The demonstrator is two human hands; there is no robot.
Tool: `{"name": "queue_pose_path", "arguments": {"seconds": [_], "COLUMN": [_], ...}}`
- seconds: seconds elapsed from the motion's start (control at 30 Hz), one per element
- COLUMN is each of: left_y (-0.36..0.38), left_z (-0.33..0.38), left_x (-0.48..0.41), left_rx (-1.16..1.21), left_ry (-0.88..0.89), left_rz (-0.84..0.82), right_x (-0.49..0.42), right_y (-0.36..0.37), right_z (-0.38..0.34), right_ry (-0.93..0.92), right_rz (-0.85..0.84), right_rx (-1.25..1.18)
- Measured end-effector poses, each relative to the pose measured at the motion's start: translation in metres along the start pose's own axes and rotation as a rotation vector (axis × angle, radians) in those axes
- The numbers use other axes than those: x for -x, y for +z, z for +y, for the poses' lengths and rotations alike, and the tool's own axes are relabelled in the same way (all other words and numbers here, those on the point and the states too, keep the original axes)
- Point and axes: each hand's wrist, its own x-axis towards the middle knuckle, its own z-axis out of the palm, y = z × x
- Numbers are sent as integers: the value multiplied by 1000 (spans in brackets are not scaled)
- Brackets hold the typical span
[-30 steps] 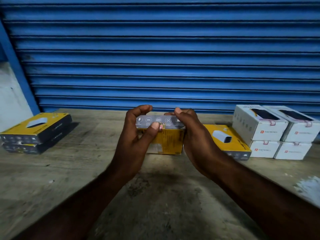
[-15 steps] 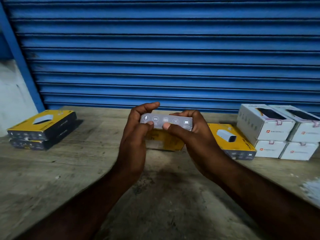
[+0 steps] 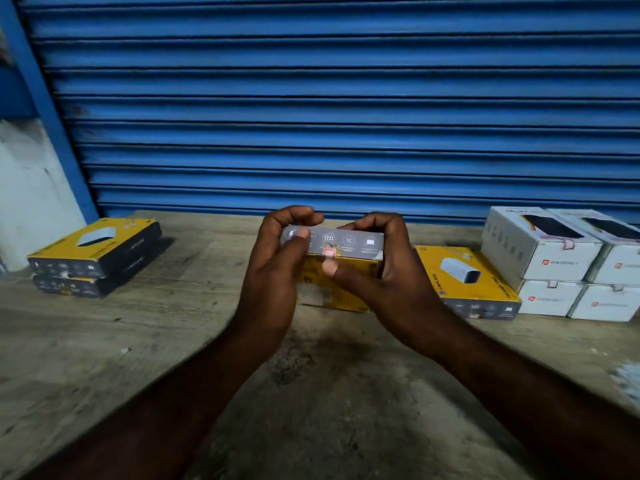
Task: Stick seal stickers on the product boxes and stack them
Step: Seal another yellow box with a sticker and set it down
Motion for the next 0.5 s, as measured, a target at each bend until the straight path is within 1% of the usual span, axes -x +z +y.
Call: {"name": "queue_pose_path", "arguments": {"seconds": [0.1, 0.2, 0.3, 0.4, 0.5], "left_y": [-1, -2, -6, -10, -9], "left_z": [1, 5, 8, 8, 7], "left_x": [1, 1, -1, -3, -3], "left_rx": [-16, -85, -197, -275, -347], "left_ry": [-18, -1, 50, 68, 93], "left_rz": [-38, -88, -127, -124, -118], "right_x": [-1, -5, -9, -9, -9], "right_y": [1, -5, -12, -16, -20], "right_z": [0, -3, -4, -5, -4], "right_ry": [-65, -61, -42, 22, 108], "right_rz": [57, -2, -70, -150, -152], "right_rx": [46, 25, 119, 20, -70]}}
